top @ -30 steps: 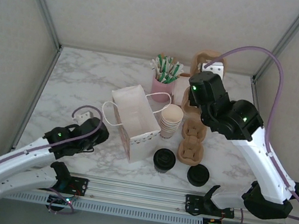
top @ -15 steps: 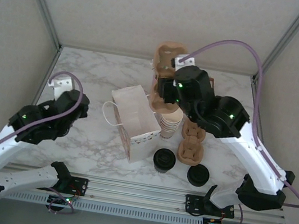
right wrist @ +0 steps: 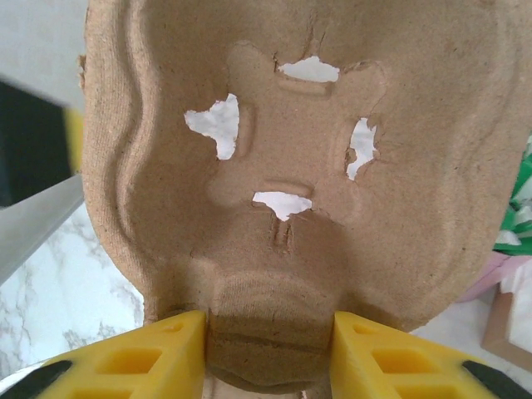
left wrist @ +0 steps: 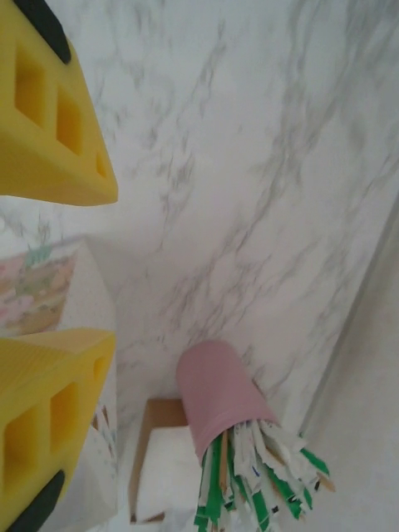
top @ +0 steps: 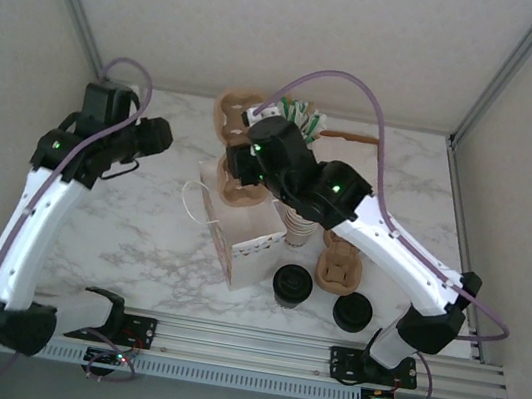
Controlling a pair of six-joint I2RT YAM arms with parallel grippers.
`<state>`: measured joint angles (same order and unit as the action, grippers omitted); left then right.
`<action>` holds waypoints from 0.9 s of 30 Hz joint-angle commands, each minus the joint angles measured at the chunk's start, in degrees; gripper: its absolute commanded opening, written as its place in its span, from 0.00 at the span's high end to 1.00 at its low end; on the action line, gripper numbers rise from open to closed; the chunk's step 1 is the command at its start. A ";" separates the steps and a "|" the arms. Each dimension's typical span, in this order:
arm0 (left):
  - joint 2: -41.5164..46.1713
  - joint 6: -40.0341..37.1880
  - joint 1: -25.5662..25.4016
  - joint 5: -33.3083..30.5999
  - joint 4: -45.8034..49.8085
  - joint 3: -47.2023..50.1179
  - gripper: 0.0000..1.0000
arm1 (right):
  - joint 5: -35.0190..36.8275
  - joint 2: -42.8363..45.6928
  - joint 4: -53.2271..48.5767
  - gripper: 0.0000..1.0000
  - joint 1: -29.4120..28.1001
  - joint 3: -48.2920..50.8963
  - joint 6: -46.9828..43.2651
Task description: Pack the takeout coffee
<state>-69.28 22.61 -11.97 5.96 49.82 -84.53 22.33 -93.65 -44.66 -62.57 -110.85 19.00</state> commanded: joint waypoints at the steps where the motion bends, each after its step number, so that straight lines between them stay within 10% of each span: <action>1: -0.85 -0.93 2.11 12.51 -3.93 -0.78 0.58 | -0.23 -0.73 2.35 0.59 -1.26 1.42 -0.23; 27: -5.30 -13.40 1.26 28.62 -3.29 1.79 0.51 | 3.03 0.48 -4.48 0.60 -2.75 7.30 2.06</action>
<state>-74.19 11.68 -10.26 31.46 46.89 -84.01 22.98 -94.50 -47.16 -64.69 -103.70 19.94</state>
